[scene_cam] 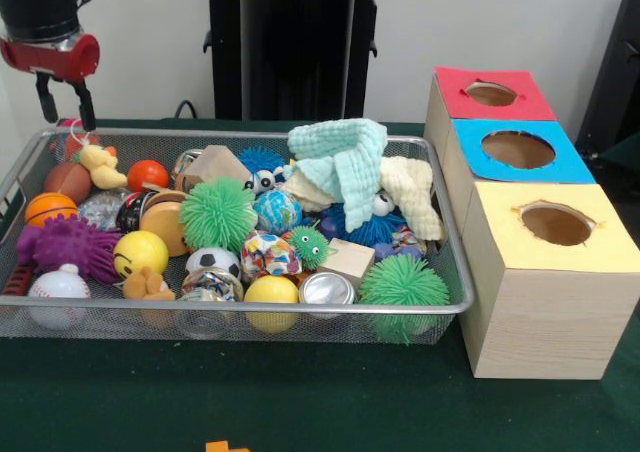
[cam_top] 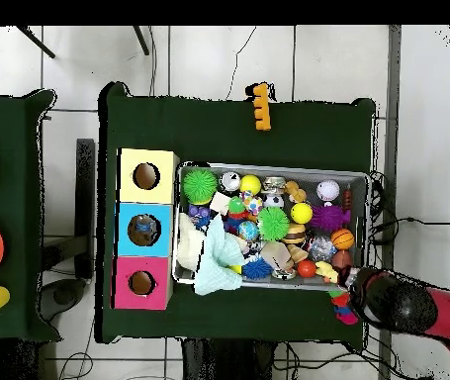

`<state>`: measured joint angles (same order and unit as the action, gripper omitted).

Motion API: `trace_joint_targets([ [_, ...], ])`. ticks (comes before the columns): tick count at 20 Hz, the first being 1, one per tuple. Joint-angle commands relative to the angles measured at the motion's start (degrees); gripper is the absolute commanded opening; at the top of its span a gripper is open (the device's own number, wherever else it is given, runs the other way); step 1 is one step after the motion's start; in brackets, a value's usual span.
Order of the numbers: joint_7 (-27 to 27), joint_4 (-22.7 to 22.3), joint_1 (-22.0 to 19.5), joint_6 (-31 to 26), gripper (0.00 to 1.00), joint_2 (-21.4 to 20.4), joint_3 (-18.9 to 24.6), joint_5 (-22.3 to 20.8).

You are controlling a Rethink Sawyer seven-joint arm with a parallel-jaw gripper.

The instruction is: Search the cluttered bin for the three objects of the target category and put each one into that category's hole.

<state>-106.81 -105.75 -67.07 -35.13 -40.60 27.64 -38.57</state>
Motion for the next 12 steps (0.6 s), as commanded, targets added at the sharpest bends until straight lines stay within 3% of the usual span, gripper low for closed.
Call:
trace_joint_targets([
  [1, 4.56, -4.30, -2.36, 1.13, 1.00, -1.83, -1.17, -1.65],
  [12, 6.53, -4.01, -5.67, 3.86, 1.00, 0.86, -2.00, -6.47],
])
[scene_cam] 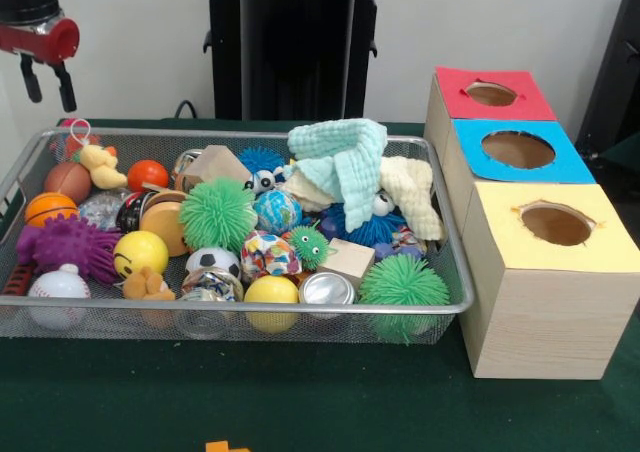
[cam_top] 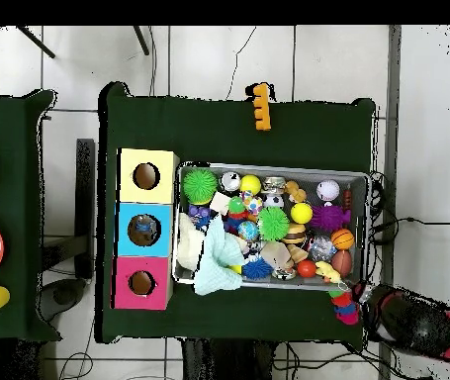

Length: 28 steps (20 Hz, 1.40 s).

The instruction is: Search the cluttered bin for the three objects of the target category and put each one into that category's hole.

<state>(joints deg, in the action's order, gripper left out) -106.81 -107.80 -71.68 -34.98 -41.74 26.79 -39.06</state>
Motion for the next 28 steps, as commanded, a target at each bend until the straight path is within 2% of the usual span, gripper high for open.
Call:
trace_joint_targets([
  [1, 6.65, -1.73, -1.39, 3.80, 1.00, 2.33, -1.15, -6.44],
  [5, 6.30, -1.44, -2.01, 4.58, 1.00, 3.58, -1.16, -8.34],
  [7, 6.82, 0.11, -2.29, 4.09, 1.00, 4.98, -0.82, -8.86],
  [10, 7.47, 1.93, -2.28, 1.68, 1.00, 4.95, 0.25, -7.75],
  [17, 12.15, 10.34, -0.84, -4.91, 1.00, 9.03, 3.38, -5.18],
  [20, 13.35, 13.35, 0.12, -7.78, 1.00, 9.34, 4.60, -3.48],
  [24, 13.96, 15.27, 0.27, -8.78, 1.00, 9.95, 5.22, -3.52],
  [28, 15.32, 19.62, 1.18, -11.20, 1.00, 12.16, 6.13, -3.61],
])
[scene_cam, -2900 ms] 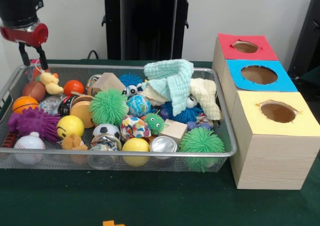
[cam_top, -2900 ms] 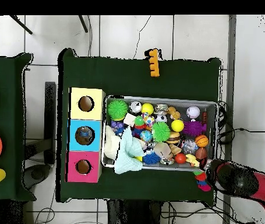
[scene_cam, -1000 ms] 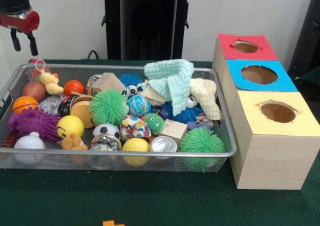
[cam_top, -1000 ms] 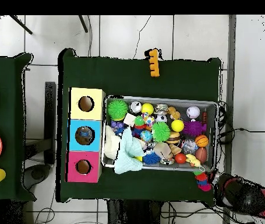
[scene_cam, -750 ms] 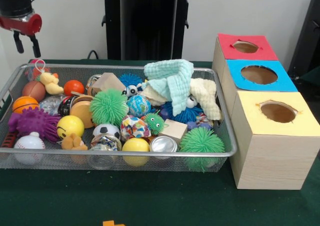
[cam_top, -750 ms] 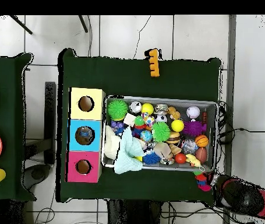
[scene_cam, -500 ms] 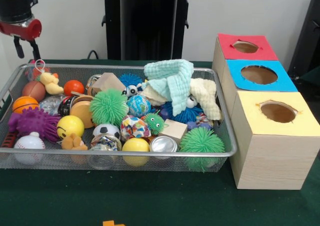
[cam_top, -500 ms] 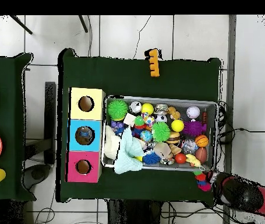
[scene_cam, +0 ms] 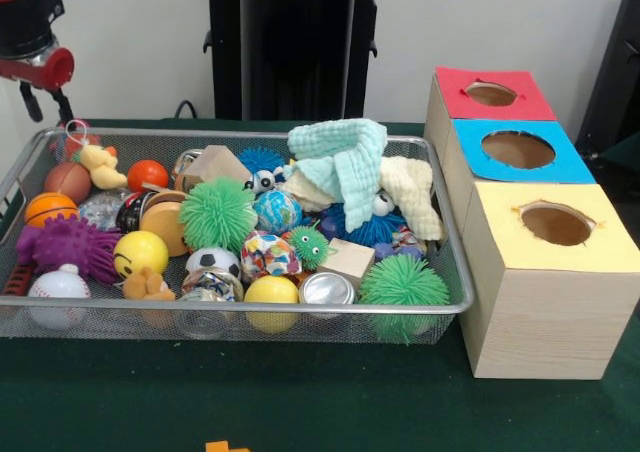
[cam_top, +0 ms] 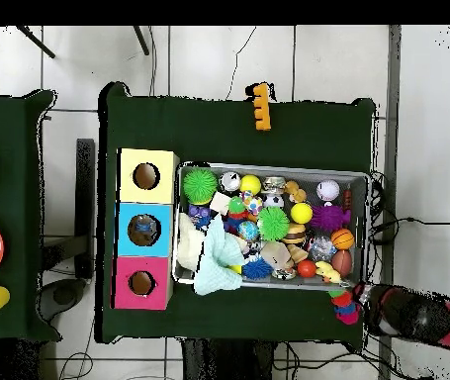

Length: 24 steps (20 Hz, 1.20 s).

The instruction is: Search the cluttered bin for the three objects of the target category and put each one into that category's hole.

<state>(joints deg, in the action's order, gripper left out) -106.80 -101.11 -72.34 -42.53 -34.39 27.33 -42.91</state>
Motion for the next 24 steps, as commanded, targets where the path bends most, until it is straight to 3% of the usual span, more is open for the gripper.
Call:
trace_joint_targets([
  [1, 15.42, 13.66, 1.99, -3.99, 1.00, 5.26, 5.74, 0.25],
  [11, 15.18, 20.78, 4.25, -8.15, 1.00, 7.55, 7.13, 0.80],
  [24, 14.48, 10.39, 1.87, -11.32, 1.00, -4.93, 7.18, 5.55],
])
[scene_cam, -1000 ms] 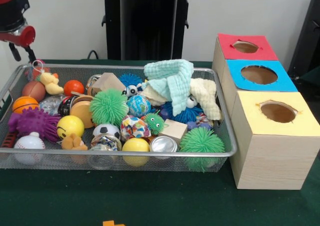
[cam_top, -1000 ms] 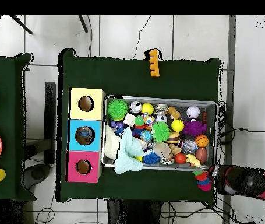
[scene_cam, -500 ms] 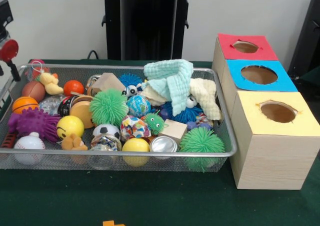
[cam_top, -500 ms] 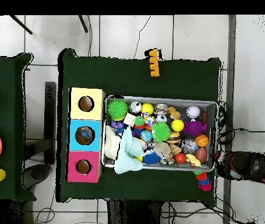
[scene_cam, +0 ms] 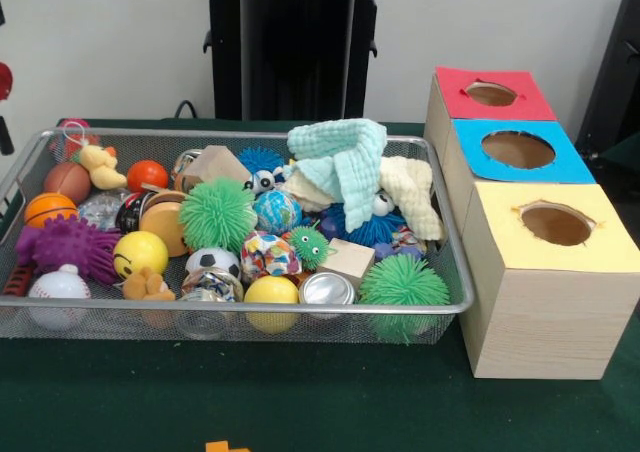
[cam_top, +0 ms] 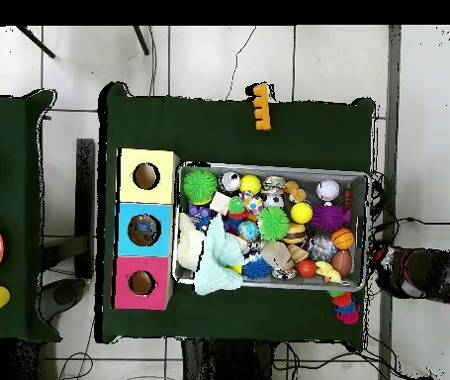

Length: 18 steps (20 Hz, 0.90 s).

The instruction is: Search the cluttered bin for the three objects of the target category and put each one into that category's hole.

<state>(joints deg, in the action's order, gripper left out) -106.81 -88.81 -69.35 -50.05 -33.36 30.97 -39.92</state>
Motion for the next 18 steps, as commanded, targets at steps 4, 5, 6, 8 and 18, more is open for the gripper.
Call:
trace_joint_targets([
  [4, 14.79, -5.75, -1.94, -3.97, 1.00, -10.19, 3.33, 4.16],
  [5, 14.82, -6.07, -1.97, -4.08, 1.00, -10.53, 3.21, 4.32],
  [6, 14.34, -6.70, -1.93, -2.98, 1.00, -10.16, 3.05, 3.97],
  [8, 12.79, -8.46, -1.71, -0.01, 1.00, -9.31, 2.54, 2.88],
  [18, 1.46, -13.73, 3.17, 9.21, 1.00, -6.01, 0.09, 0.59],
])
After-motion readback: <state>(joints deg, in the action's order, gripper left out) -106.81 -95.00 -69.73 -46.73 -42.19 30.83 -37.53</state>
